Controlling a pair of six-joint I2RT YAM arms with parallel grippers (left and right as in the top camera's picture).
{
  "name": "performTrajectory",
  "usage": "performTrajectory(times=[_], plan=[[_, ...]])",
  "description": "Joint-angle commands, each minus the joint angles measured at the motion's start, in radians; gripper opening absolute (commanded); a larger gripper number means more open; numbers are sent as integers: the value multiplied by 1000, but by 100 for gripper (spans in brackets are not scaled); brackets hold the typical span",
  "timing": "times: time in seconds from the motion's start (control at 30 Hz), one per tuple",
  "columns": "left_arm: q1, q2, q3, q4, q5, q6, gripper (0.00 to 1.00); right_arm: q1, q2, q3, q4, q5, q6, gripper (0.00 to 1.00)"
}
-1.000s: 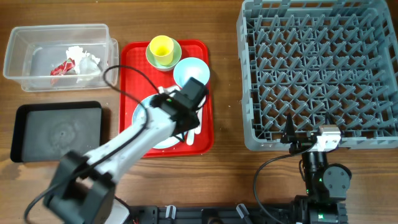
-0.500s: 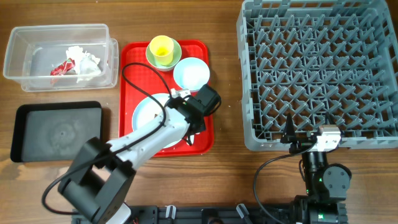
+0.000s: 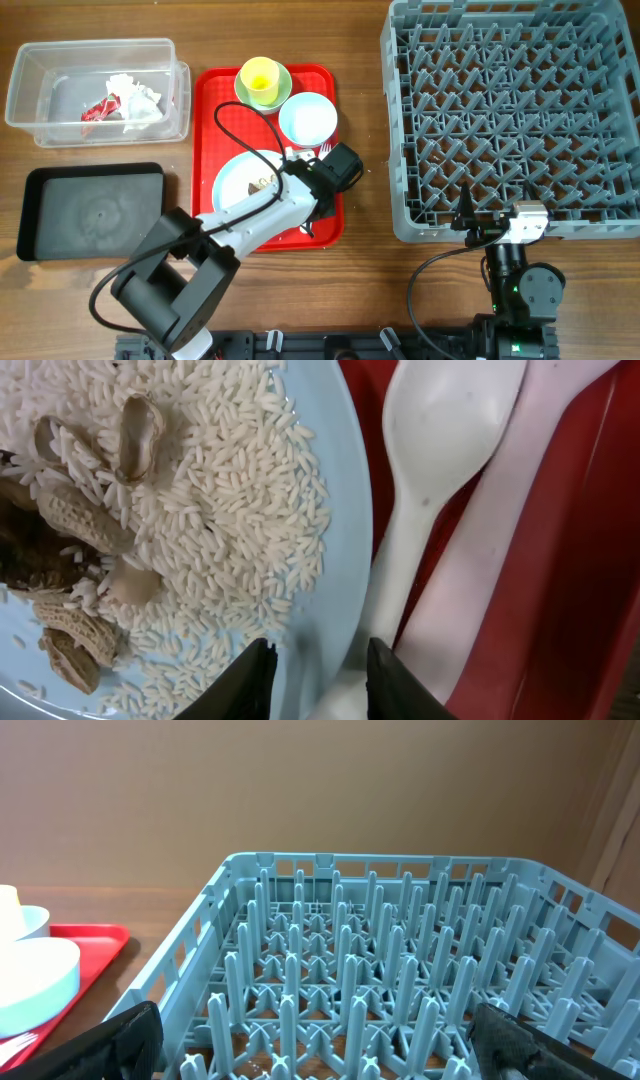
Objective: Sort waste into correct bins and load items into the dishwasher rack
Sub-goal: 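Grip the light-blue plate edge with the left gripper and lift it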
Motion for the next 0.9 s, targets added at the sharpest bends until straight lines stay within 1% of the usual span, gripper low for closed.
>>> performTrajectory(times=[0.0,0.23,0.33,0.57,0.73,0.87], plan=[[-2,22,-3,-3,-23,8,30,-3,-6,-1,2,9,3,100],[0,18,-3,-1,-22,8,25,-3,-6,-1,2,9,3,100],[0,-3,-2,-1,-19,8,25,-3,-6,-1,2,9,3,100],[0,-28,-3,2,-54,8,31,-3,-6,-1,2,9,2,100],[57,-28,-3,18,-49,8,31,-3,-6,-1,2,9,3,100],[105,-27,-3,49,-42,13,28,-3,-6,-1,2,9,3,100]])
